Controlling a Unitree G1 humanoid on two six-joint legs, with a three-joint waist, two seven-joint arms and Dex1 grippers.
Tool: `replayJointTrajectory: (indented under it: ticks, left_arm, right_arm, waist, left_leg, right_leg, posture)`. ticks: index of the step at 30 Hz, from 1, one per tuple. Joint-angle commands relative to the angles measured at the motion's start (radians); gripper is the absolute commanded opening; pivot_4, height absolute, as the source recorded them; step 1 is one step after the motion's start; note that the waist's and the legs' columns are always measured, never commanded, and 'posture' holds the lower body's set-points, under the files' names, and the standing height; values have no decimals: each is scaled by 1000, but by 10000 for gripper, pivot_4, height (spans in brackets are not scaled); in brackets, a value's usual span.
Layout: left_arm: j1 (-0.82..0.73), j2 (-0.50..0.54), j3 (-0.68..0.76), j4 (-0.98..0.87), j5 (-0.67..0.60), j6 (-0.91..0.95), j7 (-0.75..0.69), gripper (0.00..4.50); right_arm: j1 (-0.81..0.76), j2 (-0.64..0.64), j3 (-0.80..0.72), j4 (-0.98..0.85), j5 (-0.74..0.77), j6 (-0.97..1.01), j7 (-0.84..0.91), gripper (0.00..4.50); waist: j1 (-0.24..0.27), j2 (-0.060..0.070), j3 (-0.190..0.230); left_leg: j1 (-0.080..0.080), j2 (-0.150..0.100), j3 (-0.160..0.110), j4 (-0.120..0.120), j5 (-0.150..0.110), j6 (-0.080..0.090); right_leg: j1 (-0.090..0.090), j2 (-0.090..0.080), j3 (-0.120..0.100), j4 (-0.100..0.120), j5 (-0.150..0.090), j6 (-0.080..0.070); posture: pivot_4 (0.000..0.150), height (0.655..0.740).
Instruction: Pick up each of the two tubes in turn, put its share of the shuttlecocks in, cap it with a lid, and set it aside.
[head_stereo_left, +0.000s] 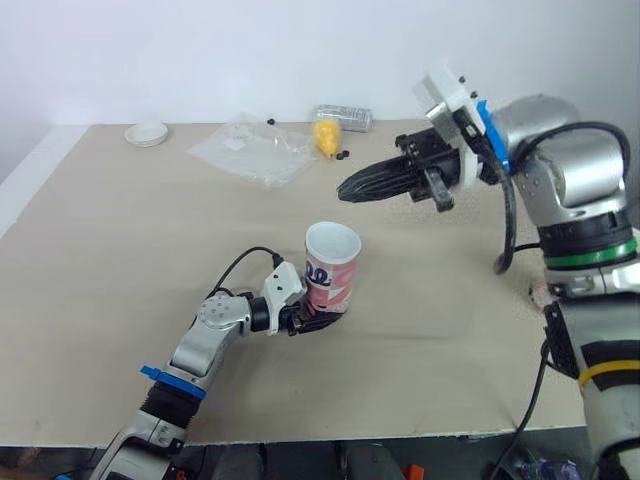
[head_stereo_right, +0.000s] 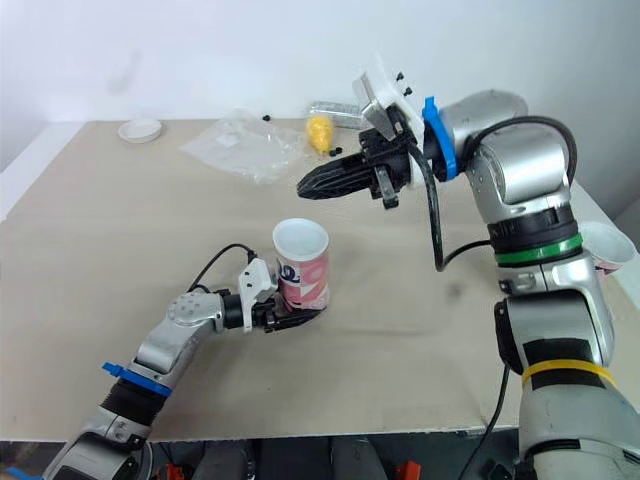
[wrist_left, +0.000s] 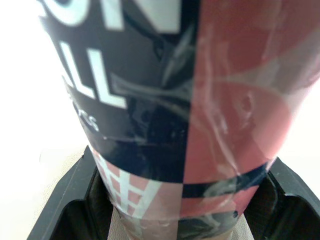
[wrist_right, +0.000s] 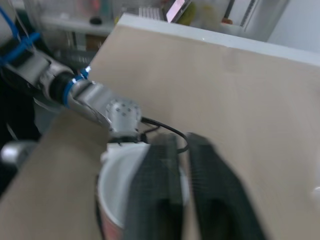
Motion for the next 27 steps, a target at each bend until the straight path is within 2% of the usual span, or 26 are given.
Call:
replayJointTrajectory:
  ticks: [1,9,19,27]
  left_arm:
    - [23,21,-9,61,27,38,12,29869]
    - [27,21,-12,56,27,42,13,29869]
    - [25,15,-9,60,26,38,20,29869]
    - [28,14,-10,60,25,40,24,29869]
  right_arm:
    - [39,15,-35,-100,20,76,-67,597]
    - [113,13,57,-128,-109,19,-78,597]
    - [77,31,167,-59,-263,-104,-4,597]
    - [58,49,213,-49,-321,-137,44,597]
  waist:
    - [0,0,0]
    - [0,0,0]
    - [-1,-1,-1]
    - [-2,-2,-5]
  left_leg:
    - [0,0,0,0,0,0]
    - [0,0,0,0,0,0]
    - [0,0,0,0,0,0]
    - [1,1,0,0,0,0]
  right_leg:
    - [0,0,0,0,0,0]
    - [0,0,0,0,0,0]
    - [0,1,0,0,0,0]
    - [0,1,0,0,0,0]
  posture:
    - [1500,7400]
    - [1500,7400]
    - [1500,7400]
    - [1500,7400]
